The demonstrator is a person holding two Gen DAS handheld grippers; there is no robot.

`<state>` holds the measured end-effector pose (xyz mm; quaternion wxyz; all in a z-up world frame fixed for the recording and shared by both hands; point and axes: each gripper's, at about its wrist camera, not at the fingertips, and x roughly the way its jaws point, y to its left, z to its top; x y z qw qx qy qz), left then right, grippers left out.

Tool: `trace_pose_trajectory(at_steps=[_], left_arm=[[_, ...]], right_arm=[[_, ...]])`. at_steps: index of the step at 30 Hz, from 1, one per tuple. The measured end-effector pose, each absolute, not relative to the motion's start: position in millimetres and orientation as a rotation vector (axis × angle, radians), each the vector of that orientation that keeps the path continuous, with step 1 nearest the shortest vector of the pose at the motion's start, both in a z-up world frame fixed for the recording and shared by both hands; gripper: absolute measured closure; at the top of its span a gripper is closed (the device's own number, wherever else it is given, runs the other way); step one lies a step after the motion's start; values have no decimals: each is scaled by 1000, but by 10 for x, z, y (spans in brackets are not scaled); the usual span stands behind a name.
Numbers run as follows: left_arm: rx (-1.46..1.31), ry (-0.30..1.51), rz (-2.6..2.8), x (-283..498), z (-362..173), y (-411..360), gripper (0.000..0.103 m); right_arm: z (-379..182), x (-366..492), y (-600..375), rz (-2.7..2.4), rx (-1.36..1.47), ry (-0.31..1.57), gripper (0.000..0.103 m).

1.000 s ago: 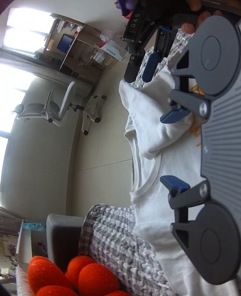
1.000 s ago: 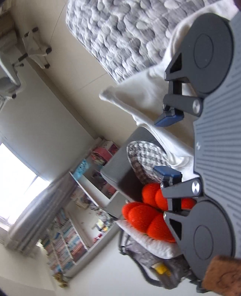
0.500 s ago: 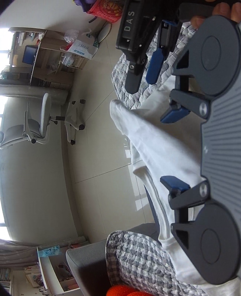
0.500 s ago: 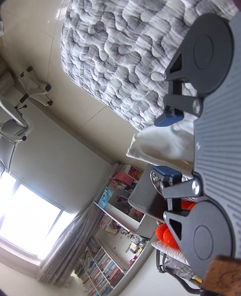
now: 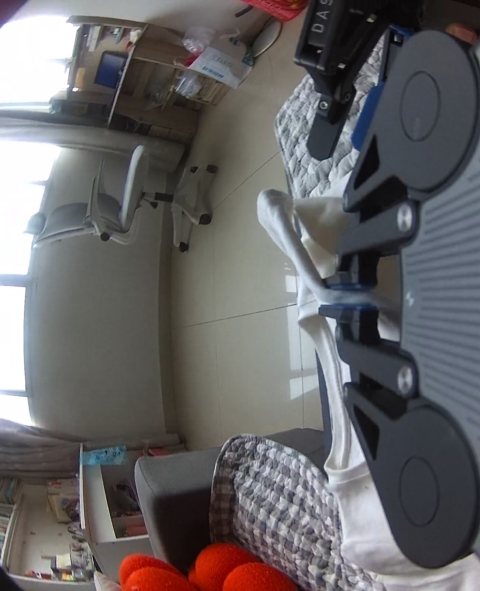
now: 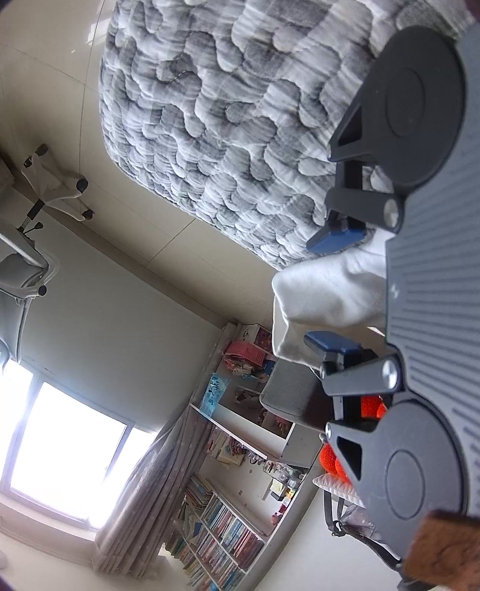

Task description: Fold clothes

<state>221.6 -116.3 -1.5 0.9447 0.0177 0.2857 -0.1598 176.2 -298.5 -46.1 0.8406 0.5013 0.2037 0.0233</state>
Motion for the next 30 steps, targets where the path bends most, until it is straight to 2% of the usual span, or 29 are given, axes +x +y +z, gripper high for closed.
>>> trace_pose_trajectory(at_steps=[12, 27, 30], left_arm=[[-263, 570, -131, 1912, -7, -185, 96], [-267, 611, -3, 1572, -298, 479, 92], [-289, 609, -13, 1534, -291, 615, 87]], right_arm=[[-474, 1800, -2945, 46, 1008, 451, 52], [-474, 1853, -2836, 33, 902, 469, 52], [-480, 1864, -2818, 28, 884, 471, 52]])
